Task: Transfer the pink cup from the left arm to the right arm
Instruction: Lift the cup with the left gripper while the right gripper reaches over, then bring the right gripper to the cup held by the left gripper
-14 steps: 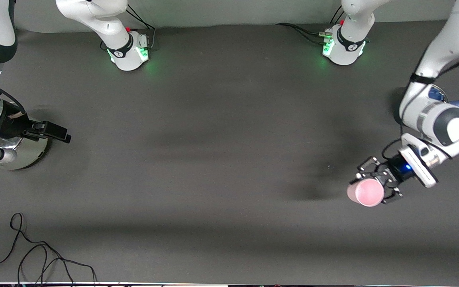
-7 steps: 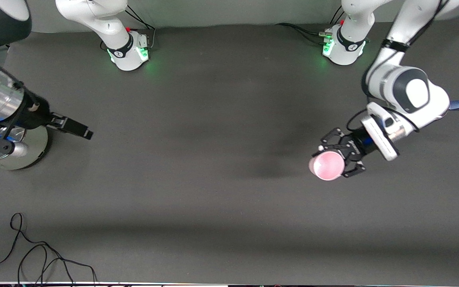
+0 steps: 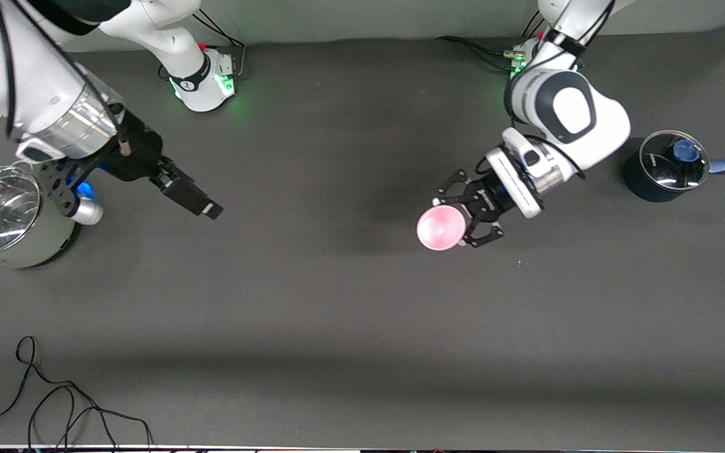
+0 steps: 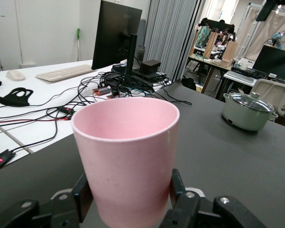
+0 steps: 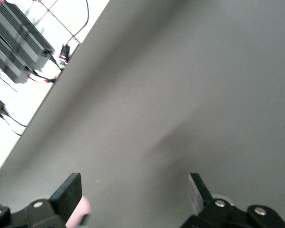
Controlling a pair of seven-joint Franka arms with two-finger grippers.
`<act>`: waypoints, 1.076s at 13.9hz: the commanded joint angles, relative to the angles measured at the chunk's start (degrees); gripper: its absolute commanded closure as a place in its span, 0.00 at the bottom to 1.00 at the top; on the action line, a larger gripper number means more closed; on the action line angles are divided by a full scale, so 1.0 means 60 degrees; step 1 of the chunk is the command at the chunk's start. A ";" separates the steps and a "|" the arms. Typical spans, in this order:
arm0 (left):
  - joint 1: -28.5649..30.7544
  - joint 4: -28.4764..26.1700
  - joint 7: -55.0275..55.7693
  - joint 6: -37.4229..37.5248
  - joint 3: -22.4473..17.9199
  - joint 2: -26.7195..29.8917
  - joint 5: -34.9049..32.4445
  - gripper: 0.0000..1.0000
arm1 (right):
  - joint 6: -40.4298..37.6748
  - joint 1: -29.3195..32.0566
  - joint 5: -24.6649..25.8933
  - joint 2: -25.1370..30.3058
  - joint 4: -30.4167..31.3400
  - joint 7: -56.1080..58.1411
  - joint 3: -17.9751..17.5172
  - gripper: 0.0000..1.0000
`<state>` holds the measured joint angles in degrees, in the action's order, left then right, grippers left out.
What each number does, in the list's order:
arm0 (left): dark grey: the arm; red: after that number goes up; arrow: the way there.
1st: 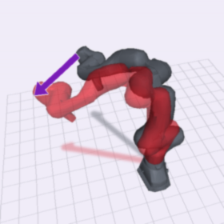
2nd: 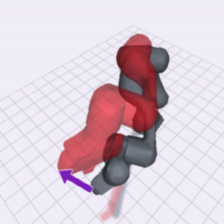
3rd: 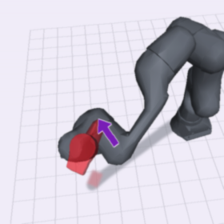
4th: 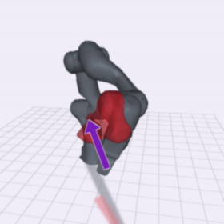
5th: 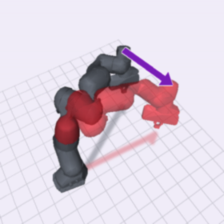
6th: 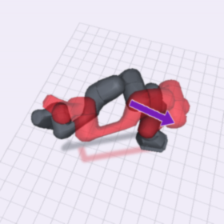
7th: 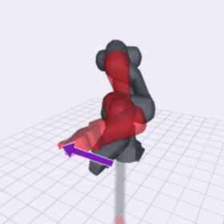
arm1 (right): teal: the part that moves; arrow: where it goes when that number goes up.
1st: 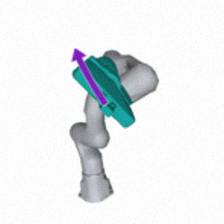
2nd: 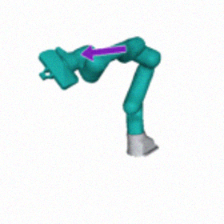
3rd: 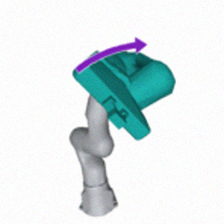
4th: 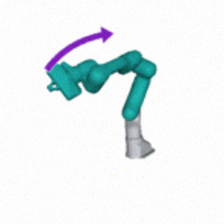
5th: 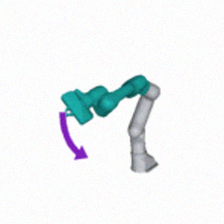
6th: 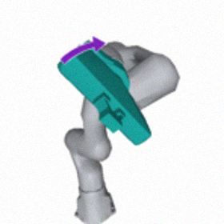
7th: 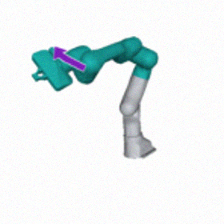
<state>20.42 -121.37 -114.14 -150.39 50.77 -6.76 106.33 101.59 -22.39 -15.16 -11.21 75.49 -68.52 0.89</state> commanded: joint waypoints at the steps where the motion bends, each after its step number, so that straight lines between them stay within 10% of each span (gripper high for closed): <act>1: -0.0428 0.0086 0.0112 -0.0320 -0.0068 0.0511 0.0384 0.45 | 0.1096 -0.0776 -0.0168 -0.0430 -0.0277 -0.1816 0.0086 0.00; 15: -0.1104 0.0643 0.0303 -0.1288 -0.0068 0.0497 0.0530 0.45 | 0.0837 -0.3108 0.0476 -0.2350 -0.2299 -0.4679 0.0086 0.00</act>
<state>15.39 -117.89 -112.67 -156.33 50.85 -4.63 107.84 108.12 -40.14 -13.48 -22.31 66.27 -94.92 0.85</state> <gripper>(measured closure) 0.322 0.000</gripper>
